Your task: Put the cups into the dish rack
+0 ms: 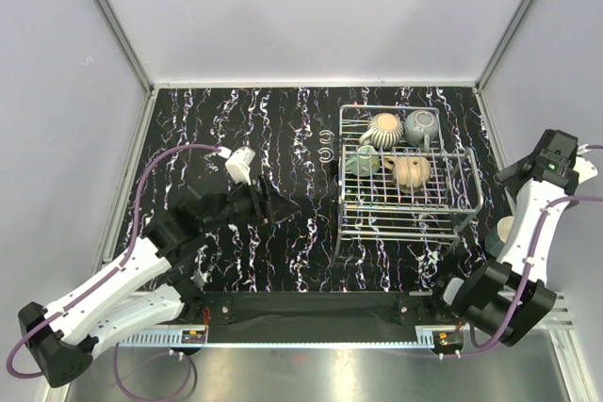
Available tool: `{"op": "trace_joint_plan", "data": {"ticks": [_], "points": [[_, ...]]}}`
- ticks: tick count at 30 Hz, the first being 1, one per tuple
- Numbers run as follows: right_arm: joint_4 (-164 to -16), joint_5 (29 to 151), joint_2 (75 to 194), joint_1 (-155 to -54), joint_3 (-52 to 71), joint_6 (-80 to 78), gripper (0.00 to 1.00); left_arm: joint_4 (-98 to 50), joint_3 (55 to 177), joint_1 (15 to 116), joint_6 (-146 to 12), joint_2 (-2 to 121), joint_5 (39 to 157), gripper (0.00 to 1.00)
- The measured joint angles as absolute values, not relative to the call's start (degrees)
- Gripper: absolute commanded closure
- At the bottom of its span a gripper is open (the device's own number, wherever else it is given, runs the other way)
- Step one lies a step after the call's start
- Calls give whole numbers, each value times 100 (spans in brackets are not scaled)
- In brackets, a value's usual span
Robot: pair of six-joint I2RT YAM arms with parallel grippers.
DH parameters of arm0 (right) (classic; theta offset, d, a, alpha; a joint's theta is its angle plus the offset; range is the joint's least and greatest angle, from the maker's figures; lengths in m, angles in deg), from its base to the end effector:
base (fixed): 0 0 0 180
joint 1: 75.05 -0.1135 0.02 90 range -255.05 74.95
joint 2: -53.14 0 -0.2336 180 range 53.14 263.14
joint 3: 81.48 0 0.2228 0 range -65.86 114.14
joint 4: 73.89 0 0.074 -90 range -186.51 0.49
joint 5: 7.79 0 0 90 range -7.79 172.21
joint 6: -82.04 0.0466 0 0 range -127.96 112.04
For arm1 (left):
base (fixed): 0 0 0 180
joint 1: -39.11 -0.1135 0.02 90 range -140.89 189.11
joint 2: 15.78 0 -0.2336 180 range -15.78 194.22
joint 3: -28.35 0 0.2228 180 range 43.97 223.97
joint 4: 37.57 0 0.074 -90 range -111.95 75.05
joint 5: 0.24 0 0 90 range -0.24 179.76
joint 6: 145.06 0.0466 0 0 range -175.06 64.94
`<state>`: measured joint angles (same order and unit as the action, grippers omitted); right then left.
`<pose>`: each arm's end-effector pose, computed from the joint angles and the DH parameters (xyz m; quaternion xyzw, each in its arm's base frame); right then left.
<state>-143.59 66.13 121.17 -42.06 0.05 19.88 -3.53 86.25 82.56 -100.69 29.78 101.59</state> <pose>0.1736 -0.1281 0.2834 0.5147 0.7964 -0.1466 0.2815 0.1279 -0.1343 0.2837 0.0422 0.8241 -0.4524 0.3382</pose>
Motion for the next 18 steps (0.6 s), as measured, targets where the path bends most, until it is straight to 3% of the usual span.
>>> {"op": "trace_joint_plan", "data": {"ticks": [8, 18], "points": [[-14115, 6351, 12100, -4199, -437, 2320, 13, -353, 8625, 8256, -10042, 2976, 10271, 30], [-13734, 6211, 12371, -4199, -778, 2571, 28, -356, 8632, 8256, -10029, 3024, 10330, 30]]}}
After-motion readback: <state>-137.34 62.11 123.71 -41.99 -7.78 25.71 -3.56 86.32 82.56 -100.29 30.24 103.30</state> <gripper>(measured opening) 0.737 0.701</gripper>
